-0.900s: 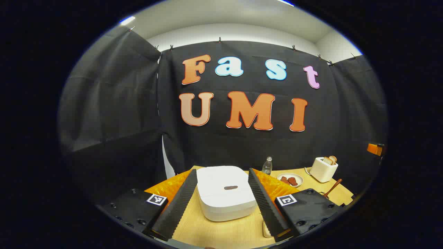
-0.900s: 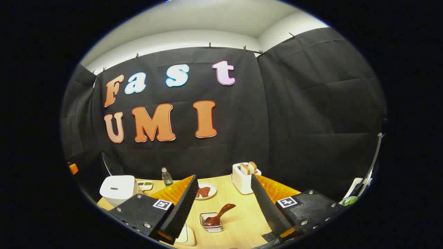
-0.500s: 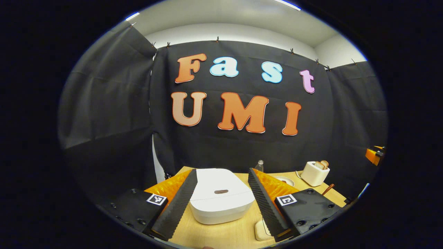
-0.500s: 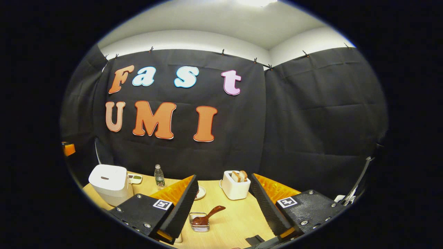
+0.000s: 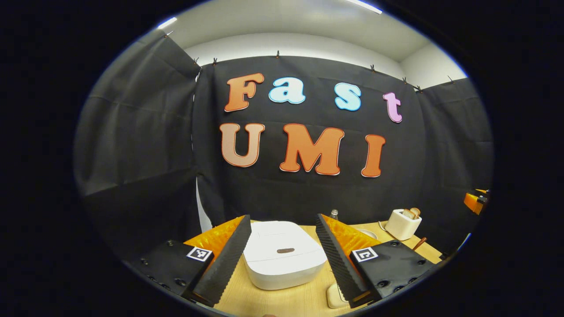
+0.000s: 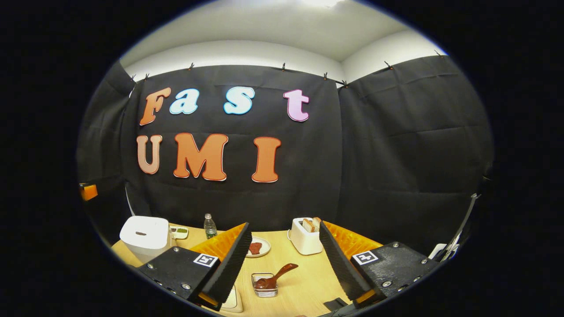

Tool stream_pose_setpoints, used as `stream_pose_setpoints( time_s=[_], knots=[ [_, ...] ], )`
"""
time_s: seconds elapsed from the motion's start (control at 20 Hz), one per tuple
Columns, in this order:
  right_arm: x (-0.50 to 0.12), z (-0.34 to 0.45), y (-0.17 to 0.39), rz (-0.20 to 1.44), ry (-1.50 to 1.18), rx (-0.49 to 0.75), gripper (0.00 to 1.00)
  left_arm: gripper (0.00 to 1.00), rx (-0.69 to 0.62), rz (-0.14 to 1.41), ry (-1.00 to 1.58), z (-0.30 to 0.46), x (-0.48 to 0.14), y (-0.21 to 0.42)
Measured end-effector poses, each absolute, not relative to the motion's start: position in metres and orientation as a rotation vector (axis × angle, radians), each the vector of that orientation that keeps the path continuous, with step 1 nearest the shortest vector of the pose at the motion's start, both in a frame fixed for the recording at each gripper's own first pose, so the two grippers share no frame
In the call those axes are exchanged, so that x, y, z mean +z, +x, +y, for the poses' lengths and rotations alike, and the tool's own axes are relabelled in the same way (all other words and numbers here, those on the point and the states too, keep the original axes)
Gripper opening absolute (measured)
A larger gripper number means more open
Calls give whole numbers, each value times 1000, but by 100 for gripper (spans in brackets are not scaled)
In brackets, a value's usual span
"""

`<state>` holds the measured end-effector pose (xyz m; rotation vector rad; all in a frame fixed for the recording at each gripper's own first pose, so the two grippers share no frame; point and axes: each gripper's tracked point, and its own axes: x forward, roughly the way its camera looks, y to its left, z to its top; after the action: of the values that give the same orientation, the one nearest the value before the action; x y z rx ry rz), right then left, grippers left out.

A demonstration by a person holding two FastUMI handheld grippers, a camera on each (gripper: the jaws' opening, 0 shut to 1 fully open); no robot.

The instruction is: Close the left gripper, press the button to open the rice cooker; take a wooden spoon from the chopstick holder with the right hand, scoop a spoonful of rice and pour it into the rice cooker, then put the wooden spoon back into the chopstick holder.

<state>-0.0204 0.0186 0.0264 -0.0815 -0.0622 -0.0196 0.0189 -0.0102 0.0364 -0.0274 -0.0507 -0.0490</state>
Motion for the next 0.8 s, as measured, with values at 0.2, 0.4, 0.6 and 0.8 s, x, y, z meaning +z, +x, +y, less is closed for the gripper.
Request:
stream_pose_setpoints(
  time_s=[0.2, 0.4, 0.6, 0.8],
  knots=[
    [24, 27, -15, -53, -58, 11, 100, 99, -38, -32, -29, -12, 32, 16],
    [25, 24, -12, -65, -67, -1, 95, 99, -46, -46, -17, -12, 35, 16],
    [24, 22, -7, -56, -80, -1, 95, 77, -4, -61, 10, -3, 41, 20],
    [13, 19, -3, -27, -87, -12, 95, 53, -32, -62, 30, -13, 41, 25]
  ],
)
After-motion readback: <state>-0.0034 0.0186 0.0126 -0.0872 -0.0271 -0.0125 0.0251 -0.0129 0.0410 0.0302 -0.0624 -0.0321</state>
